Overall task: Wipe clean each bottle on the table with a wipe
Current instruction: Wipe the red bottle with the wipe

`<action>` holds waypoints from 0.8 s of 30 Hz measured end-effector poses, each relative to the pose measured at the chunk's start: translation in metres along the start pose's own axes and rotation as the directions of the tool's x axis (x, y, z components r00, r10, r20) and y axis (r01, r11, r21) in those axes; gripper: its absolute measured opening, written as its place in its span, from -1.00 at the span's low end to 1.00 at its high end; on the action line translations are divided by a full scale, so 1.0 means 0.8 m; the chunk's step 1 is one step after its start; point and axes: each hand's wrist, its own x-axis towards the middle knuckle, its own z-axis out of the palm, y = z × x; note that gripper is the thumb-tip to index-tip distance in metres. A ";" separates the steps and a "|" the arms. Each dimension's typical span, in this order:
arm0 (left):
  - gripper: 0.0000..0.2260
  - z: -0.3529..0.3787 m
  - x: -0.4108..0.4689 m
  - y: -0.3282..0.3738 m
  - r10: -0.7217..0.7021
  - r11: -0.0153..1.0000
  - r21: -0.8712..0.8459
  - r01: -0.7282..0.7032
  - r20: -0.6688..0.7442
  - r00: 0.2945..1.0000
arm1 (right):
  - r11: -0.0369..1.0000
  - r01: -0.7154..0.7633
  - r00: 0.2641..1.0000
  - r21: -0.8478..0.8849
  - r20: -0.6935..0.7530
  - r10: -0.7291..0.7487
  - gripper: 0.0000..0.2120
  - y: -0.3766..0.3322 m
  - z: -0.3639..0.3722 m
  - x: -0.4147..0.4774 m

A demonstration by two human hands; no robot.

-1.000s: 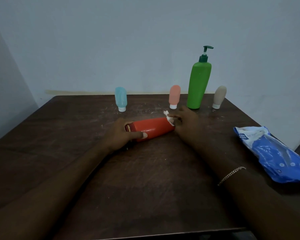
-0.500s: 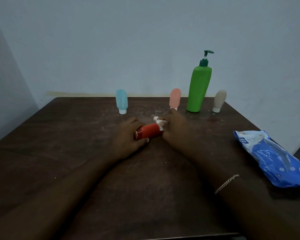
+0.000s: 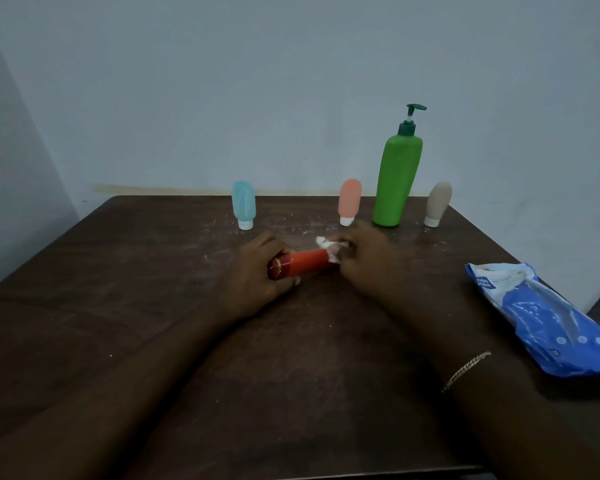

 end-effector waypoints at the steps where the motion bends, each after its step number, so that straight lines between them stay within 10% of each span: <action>1: -0.61 0.000 0.000 0.000 -0.008 1.000 -0.007 0.008 -0.002 1.000 | 0.996 0.087 0.996 0.021 -0.003 -0.087 -0.73 -0.021 0.008 -0.005; 5: -0.65 0.000 -0.001 -0.004 -0.014 0.995 -0.101 0.009 -0.049 0.999 | 0.956 0.292 0.956 0.024 0.008 -0.293 -0.74 -0.052 0.021 -0.014; 10: -0.59 -0.010 0.003 -0.008 -0.223 0.921 -0.325 0.214 0.008 0.975 | 0.999 -0.015 0.999 0.037 -0.042 0.016 -0.76 0.023 -0.006 0.004; 20: -0.56 -0.025 0.006 0.005 -0.524 0.258 -0.951 0.171 0.011 0.852 | 0.917 -0.206 0.971 0.343 0.189 0.147 -0.87 -0.004 0.024 -0.010; 24: -0.29 -0.017 0.011 0.008 -0.589 0.407 -0.891 0.203 -0.086 0.803 | 0.914 -0.064 0.974 0.401 0.225 -0.031 -0.87 -0.038 0.050 -0.026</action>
